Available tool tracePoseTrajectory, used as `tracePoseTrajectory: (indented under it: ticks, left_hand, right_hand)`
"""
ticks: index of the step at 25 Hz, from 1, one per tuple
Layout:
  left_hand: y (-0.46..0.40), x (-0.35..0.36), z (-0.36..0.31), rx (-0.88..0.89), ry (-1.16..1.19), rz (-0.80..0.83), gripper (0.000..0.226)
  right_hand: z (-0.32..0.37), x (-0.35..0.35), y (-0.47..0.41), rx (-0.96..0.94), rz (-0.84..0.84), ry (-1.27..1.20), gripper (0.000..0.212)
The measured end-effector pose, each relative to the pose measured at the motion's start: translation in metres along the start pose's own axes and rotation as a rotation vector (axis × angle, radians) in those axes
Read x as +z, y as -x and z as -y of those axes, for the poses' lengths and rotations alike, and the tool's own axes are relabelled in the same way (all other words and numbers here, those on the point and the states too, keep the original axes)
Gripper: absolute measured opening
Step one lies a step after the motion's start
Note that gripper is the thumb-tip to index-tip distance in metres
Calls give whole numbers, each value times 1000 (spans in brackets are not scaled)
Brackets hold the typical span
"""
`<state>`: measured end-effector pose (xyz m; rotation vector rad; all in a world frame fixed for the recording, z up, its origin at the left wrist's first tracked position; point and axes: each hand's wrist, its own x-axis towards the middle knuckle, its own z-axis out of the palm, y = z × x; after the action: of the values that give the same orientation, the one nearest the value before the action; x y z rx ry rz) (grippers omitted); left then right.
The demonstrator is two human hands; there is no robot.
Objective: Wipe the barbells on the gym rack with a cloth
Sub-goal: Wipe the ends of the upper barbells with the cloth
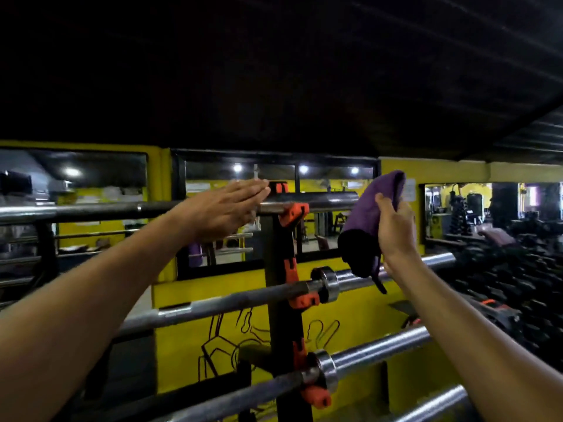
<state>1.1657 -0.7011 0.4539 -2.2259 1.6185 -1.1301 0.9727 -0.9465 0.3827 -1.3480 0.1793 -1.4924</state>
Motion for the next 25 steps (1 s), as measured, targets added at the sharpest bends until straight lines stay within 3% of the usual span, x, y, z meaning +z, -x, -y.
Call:
tracePoseTrajectory:
  ticks: [3,6,8,10,12,14,16,18,21,22,23,25]
  left_hand:
    - [-3,7,14,6,105,-26,60]
    - [-6,14,17,16,69,-10,61]
    - [-7,13,21,44,73,15,63]
    - [-7,8,26,76,75,49,66]
    - [-2,4,33,41,100,105,69]
    - [2,0,34,-26,139,132,71]
    - [5,-2,33,-63,172,146,69]
    - [5,-2,28,-58,171,125,69]
    - [6,-7,23,-70,133,130,69]
    - [6,-10,20,-85,125,138,67]
    - [5,-12,17,-93,121,143,67]
    - [5,-13,15,-97,134,148,65]
  right_hand:
    - [-8,38,-36,-203,102,324,26]
    - [-48,63,-49,-474,239,821,49]
    - [-62,66,-62,-590,256,959,62]
    - [-52,64,-81,-530,258,1000,72]
    - [-29,74,-104,-326,382,1039,72]
    - [-1,95,-120,-73,643,1024,55]
    - [7,111,-128,-39,796,980,38]
    - [-17,101,-123,-349,767,1000,36]
    - [-66,53,-103,-918,455,819,27]
    - [-69,42,-112,-920,426,816,31]
    - [-62,40,-125,-784,445,864,35]
    - [-33,53,-145,-322,645,936,34]
